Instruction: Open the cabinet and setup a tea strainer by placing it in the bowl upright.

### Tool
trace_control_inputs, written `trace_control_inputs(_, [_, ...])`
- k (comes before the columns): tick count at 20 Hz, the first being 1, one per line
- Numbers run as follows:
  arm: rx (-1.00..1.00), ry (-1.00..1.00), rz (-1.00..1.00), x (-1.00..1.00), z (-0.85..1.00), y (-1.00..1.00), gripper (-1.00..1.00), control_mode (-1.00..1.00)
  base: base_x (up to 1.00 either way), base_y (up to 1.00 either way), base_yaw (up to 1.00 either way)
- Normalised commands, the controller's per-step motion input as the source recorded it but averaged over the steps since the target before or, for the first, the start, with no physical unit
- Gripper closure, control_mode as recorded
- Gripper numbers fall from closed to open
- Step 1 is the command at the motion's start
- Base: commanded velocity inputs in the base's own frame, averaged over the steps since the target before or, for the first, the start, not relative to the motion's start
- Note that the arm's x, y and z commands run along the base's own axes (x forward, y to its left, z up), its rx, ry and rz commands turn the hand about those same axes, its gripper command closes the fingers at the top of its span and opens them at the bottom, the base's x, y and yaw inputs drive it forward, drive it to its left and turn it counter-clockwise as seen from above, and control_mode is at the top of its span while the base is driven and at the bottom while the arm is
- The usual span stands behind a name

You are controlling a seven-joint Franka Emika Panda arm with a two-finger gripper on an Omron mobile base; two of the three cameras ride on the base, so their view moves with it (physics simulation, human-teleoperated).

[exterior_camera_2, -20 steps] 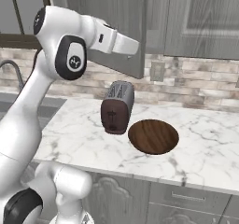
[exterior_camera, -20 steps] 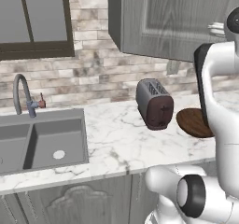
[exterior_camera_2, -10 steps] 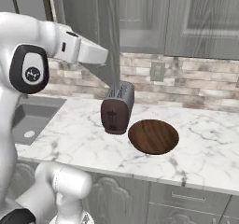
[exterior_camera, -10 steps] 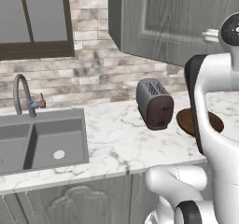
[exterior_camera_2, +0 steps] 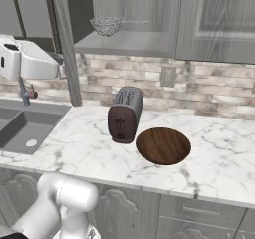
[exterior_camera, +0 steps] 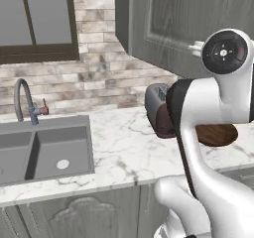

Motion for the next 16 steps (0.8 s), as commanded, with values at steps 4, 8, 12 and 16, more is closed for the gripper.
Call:
trace_control_inputs(4, [-0.01,0.0,0.0,-0.02,-0.03,0.62,1.0,-1.0,0.0,0.0,0.0])
trace_control_inputs(8, [0.0,0.0,0.0,0.0,0.0,0.44,1.0,-1.0,0.0,0.0,0.0])
trace_control_inputs(12, [0.0,0.0,0.0,0.0,-0.01,0.47,-1.0,-1.0,0.0,0.0,0.0])
trace_control_inputs(16, [0.0,0.0,-0.01,0.0,-0.01,0.44,-1.0,-1.0,0.0,0.0,0.0])
